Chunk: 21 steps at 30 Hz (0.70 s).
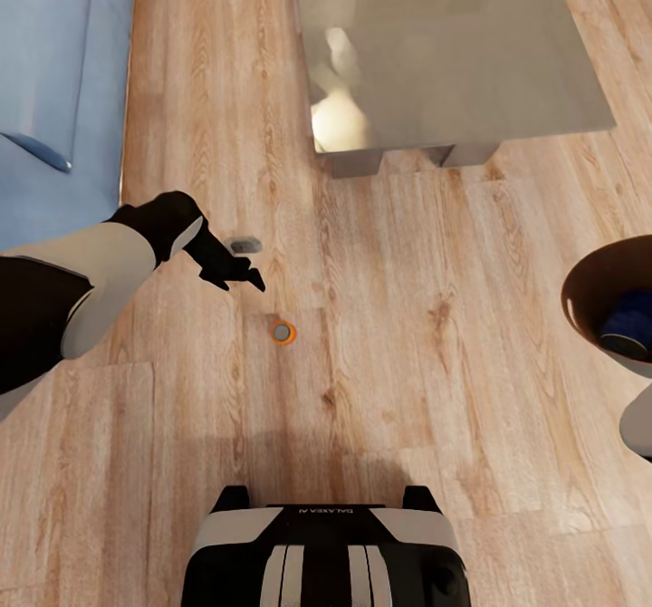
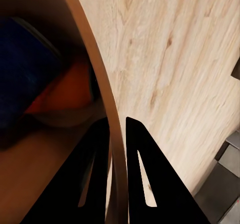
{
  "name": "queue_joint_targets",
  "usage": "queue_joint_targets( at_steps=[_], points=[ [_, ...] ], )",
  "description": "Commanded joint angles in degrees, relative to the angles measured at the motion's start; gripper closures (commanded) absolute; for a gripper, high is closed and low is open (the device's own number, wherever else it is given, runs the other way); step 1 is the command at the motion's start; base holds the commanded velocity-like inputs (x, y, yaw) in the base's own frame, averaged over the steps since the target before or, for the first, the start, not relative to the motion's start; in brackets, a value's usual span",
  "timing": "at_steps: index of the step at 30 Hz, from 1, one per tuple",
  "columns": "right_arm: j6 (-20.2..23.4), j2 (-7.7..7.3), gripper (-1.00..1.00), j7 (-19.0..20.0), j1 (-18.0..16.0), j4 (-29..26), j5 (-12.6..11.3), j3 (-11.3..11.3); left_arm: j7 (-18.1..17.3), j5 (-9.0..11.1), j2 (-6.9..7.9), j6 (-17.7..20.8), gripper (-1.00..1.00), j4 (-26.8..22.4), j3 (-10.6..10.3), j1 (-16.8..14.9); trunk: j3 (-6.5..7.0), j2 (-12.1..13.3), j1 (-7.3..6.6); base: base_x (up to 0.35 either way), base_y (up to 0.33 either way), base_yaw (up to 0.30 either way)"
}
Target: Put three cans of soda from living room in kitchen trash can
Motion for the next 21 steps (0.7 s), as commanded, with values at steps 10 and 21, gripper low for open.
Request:
queue_joint_targets(
  at_steps=[10,21],
  points=[
    [0.24,-0.03,1.0,0.19,-7.47,0.38,2.73,3.42,0.05,0.17,-0.03,0.02,-1.0,-0.04,0.06,0.33,-2.7,-4.03,2.19,0.0,0.0,0.0],
    [-7.06,1.17,1.0,0.19,-25.06,5.7,11.5,5.76,0.08,0.32,-0.17,0.02,-1.0,-0.04,0.06,0.48,-5.59,-8.44,4.61,0.0,0.0,0.0]
  ],
)
